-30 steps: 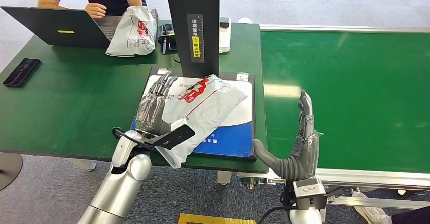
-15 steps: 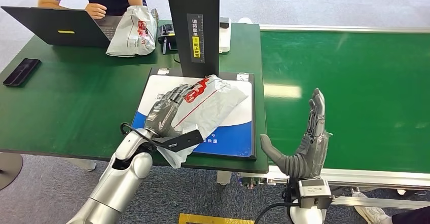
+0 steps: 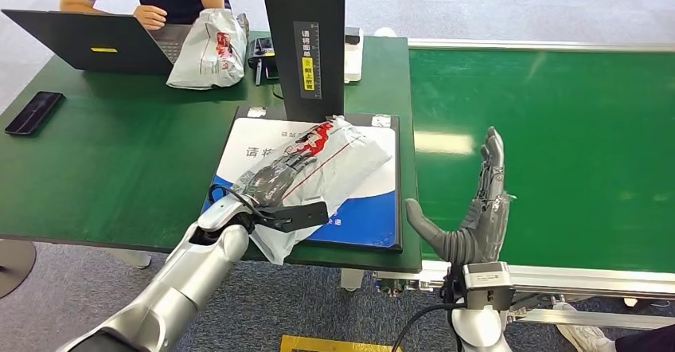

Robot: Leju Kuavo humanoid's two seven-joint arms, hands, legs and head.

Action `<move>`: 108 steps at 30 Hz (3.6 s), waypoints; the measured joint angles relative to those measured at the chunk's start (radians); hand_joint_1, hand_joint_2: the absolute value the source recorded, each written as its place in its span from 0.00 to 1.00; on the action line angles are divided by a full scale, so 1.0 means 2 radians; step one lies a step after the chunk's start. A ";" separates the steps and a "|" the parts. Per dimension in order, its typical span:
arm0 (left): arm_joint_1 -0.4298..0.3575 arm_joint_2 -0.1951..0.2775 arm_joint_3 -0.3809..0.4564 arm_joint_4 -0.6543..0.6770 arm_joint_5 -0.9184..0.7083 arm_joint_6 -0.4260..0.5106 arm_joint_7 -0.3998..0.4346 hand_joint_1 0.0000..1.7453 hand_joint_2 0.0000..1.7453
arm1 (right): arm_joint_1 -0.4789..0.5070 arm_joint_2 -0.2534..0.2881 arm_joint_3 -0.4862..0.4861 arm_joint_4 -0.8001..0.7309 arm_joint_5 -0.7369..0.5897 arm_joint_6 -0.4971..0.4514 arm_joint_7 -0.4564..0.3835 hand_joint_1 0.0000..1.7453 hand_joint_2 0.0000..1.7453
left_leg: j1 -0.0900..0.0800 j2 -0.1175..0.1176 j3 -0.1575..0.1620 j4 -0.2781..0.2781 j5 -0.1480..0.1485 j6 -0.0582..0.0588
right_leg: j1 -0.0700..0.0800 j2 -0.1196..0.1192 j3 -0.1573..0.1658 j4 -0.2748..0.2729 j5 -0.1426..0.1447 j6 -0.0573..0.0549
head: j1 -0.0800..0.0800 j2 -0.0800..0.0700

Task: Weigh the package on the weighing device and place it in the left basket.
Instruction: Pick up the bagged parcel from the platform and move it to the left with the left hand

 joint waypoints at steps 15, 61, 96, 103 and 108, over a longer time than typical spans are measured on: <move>-0.080 -0.005 -0.005 0.142 0.027 -0.058 0.050 1.00 1.00 | -0.029 0.000 0.022 0.043 -0.017 -0.014 0.003 0.00 1.00 | 0.000 0.000 0.005 0.000 0.000 0.000 | 0.000 0.000 0.006 0.000 0.000 0.000 | 0.000 0.000; 0.021 0.021 0.105 -0.147 0.364 -0.100 -0.179 1.00 1.00 | -0.040 -0.016 0.011 0.085 -0.095 0.066 0.014 0.00 1.00 | 0.000 0.000 0.002 0.000 0.000 0.000 | 0.000 0.000 0.002 0.000 0.000 0.000 | 0.000 0.000; 0.054 0.008 0.121 -0.222 0.379 0.053 -0.171 1.00 1.00 | -0.046 0.005 -0.039 0.238 -0.276 0.286 0.110 0.00 1.00 | 0.000 0.000 0.002 0.000 0.000 0.000 | 0.000 0.000 0.002 0.000 0.000 0.000 | 0.000 0.000; 0.054 0.008 0.121 -0.222 0.316 0.138 -0.131 1.00 1.00 | -0.053 0.005 -0.040 0.256 -0.229 0.248 0.102 0.00 1.00 | 0.000 0.000 0.002 0.000 0.000 0.000 | 0.000 0.000 0.002 0.000 0.000 0.000 | 0.000 0.000; 0.052 0.008 0.121 -0.219 0.267 0.203 -0.097 1.00 1.00 | -0.053 0.005 -0.040 0.256 -0.208 0.235 0.102 0.00 1.00 | 0.000 0.000 0.002 0.000 0.000 0.000 | 0.000 0.000 0.002 0.000 0.000 0.000 | 0.000 0.000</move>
